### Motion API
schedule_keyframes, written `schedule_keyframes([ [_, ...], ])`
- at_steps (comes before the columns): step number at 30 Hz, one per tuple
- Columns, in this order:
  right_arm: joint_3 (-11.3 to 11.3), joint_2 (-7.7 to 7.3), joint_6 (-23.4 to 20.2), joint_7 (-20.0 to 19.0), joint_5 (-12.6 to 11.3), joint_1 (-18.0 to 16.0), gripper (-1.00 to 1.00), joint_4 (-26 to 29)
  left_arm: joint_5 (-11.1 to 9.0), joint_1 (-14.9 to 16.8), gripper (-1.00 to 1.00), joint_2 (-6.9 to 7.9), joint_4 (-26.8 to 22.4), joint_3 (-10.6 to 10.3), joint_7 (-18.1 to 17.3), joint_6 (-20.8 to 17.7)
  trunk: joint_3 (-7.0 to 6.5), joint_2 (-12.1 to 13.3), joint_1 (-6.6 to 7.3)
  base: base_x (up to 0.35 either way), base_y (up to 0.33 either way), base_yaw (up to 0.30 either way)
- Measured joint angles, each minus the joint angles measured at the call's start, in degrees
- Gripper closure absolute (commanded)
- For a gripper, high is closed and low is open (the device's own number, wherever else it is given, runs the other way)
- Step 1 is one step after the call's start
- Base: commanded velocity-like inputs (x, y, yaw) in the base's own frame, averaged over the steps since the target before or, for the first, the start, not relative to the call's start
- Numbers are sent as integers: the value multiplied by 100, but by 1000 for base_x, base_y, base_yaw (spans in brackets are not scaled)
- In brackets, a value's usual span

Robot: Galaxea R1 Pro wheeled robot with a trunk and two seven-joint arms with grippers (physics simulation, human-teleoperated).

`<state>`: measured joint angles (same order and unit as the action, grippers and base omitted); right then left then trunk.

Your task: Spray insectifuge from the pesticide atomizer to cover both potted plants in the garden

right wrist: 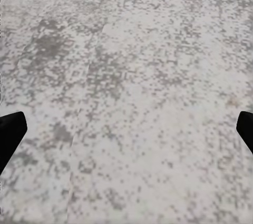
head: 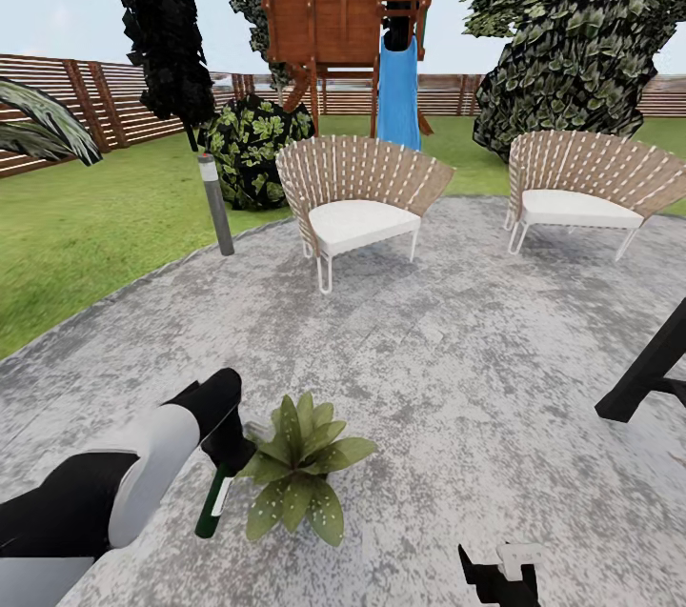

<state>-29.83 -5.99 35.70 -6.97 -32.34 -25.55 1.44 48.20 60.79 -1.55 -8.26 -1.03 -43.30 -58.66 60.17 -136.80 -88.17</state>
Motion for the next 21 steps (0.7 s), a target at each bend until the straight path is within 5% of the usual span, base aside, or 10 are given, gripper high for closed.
schedule_keyframes([
  [9,0,-1,-1,0,0,0,-100,0,-12,218,100,-176,-57,-10,0,-4,0,0,0,0,0,0],
  [21,1,-2,-1,0,0,0,-100,0,13,121,100,8,-2,-53,0,4,0,0,0,0,0,0],
])
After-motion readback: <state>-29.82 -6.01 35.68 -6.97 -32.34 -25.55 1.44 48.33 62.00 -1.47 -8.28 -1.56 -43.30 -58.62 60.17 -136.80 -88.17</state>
